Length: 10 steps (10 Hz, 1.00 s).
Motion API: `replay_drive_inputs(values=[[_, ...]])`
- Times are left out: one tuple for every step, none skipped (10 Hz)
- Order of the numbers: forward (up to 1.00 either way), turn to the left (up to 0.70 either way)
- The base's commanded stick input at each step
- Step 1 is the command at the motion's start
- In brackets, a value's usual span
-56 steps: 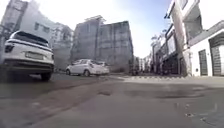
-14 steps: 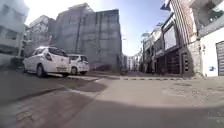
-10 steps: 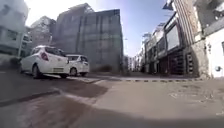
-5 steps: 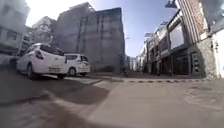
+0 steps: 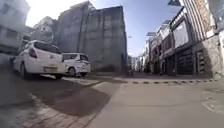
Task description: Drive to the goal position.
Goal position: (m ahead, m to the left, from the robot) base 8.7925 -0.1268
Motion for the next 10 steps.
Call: replay_drive_inputs(values=[[1.00,-0.40],[1.00,-0.40],[1.00,-0.40],[1.00,-0.32],[1.00,-0.13],[1.00,0.00],[1.00,0.00],[1.00,0.00],[1.00,0.00],[1.00,0.00]])
